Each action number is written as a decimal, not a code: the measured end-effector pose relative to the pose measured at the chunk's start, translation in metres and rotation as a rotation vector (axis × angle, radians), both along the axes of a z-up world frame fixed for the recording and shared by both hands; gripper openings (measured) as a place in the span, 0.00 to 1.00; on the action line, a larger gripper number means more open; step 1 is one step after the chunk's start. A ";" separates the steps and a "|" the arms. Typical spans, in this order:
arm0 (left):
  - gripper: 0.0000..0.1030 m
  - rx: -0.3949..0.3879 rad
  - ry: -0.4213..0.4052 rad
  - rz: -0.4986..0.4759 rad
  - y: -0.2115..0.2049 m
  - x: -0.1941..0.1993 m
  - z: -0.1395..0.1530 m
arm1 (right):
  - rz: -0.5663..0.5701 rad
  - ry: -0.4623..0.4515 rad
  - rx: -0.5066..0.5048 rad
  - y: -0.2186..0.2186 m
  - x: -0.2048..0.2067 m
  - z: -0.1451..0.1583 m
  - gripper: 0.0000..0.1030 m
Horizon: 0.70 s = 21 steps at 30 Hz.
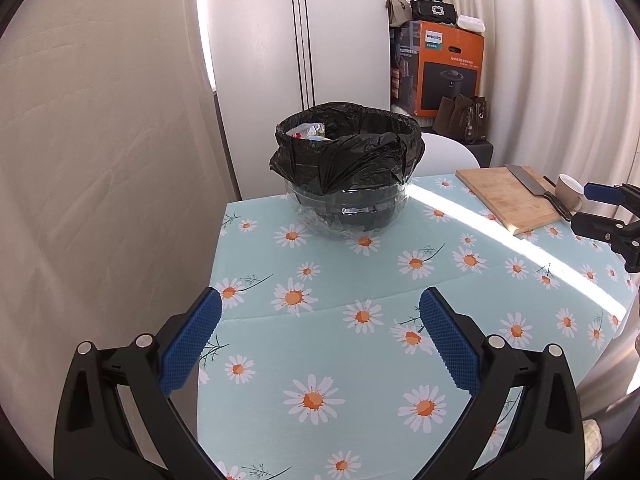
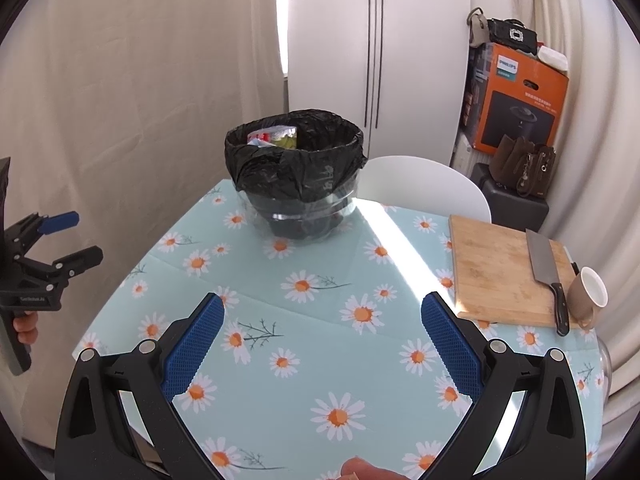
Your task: Collect trash
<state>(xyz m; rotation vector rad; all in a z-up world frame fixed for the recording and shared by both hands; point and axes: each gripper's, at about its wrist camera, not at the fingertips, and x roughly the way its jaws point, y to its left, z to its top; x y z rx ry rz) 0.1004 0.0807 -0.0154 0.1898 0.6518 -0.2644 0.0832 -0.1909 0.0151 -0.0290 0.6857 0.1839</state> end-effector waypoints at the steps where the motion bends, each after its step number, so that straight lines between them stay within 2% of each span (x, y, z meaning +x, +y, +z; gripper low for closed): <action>1: 0.94 -0.002 0.001 0.004 0.000 0.000 0.000 | -0.001 0.000 0.000 0.000 0.000 0.000 0.92; 21: 0.94 -0.010 0.000 -0.012 -0.012 -0.002 0.005 | 0.010 0.001 0.024 -0.009 0.003 -0.001 0.92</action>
